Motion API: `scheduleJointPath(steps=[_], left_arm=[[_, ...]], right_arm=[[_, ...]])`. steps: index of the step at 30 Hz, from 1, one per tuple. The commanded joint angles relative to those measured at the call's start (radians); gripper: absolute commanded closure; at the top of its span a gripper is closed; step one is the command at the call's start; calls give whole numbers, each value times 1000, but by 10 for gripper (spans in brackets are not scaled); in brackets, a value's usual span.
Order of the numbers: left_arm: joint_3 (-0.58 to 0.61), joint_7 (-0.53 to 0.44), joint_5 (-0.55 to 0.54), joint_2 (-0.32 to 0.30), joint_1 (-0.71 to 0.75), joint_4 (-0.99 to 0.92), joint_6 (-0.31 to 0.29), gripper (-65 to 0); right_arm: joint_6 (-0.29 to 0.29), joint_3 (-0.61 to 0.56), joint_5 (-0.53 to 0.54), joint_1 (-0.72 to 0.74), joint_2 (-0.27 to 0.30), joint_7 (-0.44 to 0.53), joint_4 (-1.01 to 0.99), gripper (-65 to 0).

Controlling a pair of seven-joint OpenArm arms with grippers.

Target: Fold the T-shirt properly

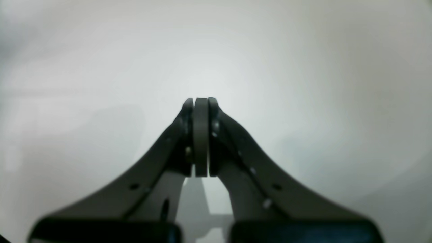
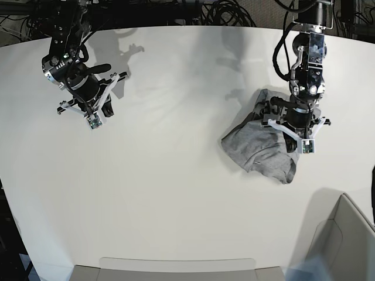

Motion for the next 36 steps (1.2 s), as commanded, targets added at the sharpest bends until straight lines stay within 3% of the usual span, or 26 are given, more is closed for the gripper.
scheduleJointPath(steps=[1,9,15,20,25,30,36], left_arm=[[-7,-31,4,-13,7,69,-5,0],[-172,-43,4,-10,182,365,-6,0],[-241,-167,4,15,345,362,-12,0],[-245,-298,4,15,510,362,-12,0],[-245,-383,4,16,661,360,-11,0],[-247,-402,4,18,759,350,-8,0],[-241,-405,4,18,865,288,-8,0]], right_arm=[[-5,1,9,18,6,20,15,0],[-8,20,5,20,-75,20,102,0],[-3,21,5,-52,-86,34,102,0],[-3,23,5,-192,-89,161,102,0],[-3,27,5,-341,-92,226,102,0],[-3,27,7,-491,-106,309,102,0],[3,103,10,-614,-157,318,94,0]])
